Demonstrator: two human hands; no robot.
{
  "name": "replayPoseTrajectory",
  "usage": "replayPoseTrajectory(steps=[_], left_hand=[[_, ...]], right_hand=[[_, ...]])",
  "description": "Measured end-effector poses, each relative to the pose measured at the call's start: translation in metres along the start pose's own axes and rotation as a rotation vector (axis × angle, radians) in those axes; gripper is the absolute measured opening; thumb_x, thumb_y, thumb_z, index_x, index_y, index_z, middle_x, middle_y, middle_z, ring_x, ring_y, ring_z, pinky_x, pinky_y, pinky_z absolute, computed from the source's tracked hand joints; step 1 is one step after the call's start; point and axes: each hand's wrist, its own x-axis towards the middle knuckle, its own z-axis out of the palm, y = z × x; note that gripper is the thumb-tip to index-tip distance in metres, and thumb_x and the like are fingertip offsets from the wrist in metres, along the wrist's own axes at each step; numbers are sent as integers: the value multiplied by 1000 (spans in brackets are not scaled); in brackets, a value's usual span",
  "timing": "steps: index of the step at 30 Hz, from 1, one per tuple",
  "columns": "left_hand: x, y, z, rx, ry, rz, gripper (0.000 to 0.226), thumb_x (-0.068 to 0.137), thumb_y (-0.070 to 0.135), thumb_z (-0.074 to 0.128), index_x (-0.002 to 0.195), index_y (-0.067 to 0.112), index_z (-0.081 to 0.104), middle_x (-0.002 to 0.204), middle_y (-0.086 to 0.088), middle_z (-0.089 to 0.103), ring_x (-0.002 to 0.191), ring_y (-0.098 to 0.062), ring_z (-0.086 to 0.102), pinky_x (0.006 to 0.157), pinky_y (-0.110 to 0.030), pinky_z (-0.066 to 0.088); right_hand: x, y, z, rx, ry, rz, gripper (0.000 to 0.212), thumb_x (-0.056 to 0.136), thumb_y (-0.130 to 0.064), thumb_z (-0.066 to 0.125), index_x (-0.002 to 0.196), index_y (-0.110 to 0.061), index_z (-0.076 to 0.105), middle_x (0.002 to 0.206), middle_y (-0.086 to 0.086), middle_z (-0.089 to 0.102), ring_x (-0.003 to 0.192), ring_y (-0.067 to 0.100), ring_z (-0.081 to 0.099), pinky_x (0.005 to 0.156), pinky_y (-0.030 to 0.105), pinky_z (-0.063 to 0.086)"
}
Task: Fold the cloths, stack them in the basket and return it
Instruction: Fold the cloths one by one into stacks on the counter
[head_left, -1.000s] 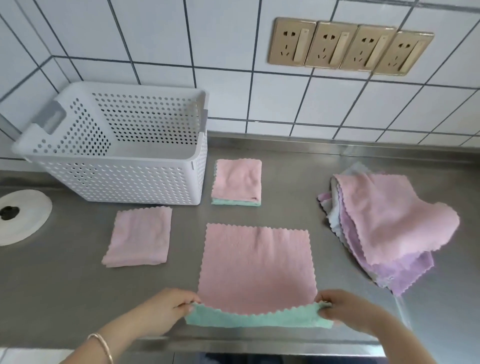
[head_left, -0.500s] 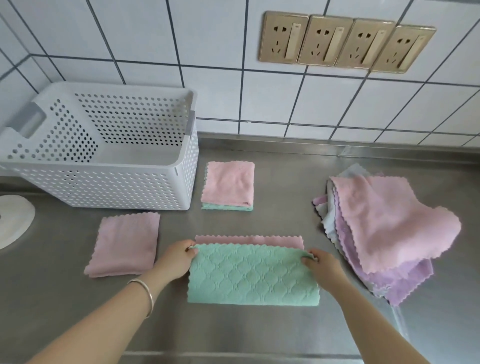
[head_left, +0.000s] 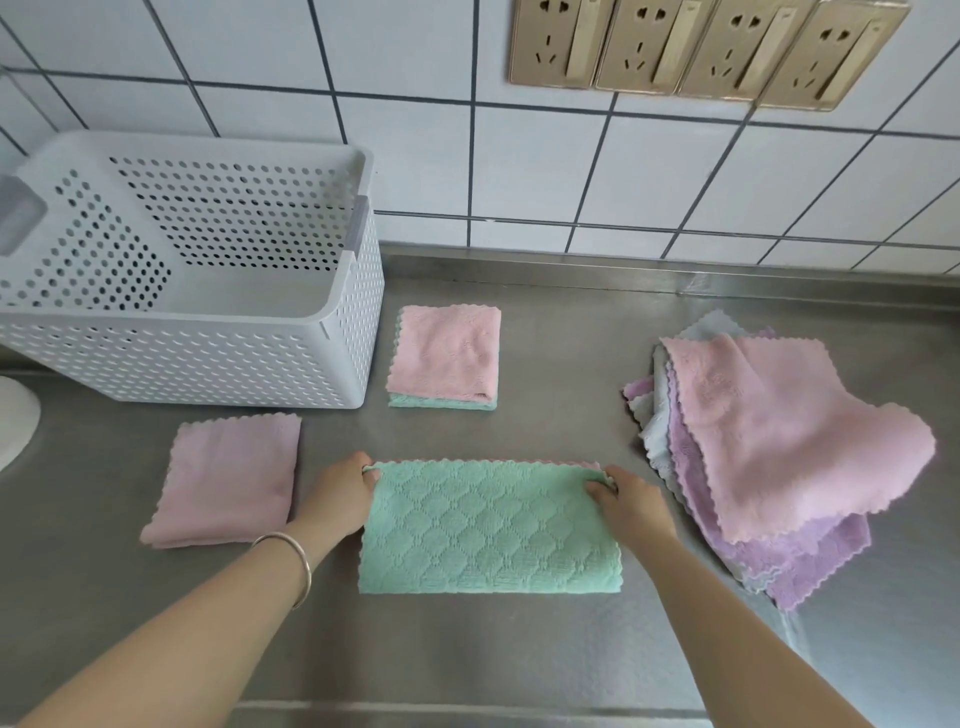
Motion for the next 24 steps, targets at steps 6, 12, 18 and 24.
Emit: replayPoseTrajectory(steps=[6,12,18,24], left_hand=[[2,2,-1,66,14,-50,27,96,30,41,101,6,54,102,-16,65,95,-33,59,67,-31,37],[-20,12,14,183,441,193,30,74,31,63,97,13,56,99,-11,59,91,-33,58,72,-39,47],[-52,55,62,472,28,748,54,81,57,36,129,34,46,140,9,49,134,-23,41,103,-52,21],[-50,63,82,507,-57,757,74,78,70,14,139,41,-17,153,1,-25,138,-23,-32,112,-56,-15]], right_hand=[[3,-4,1,144,29,101,27,85,-44,57,95,-19,58,92,1,62,86,24,57,65,28,41],[-23,4,-2,641,96,188,40,88,-40,55,119,-16,48,98,5,65,83,22,65,75,39,55],[-69,19,16,401,146,198,46,86,-33,60,124,-12,46,93,-4,57,93,21,58,82,36,48],[-81,19,35,134,125,240,39,83,-32,59,117,-15,49,114,1,59,105,20,55,82,31,45]])
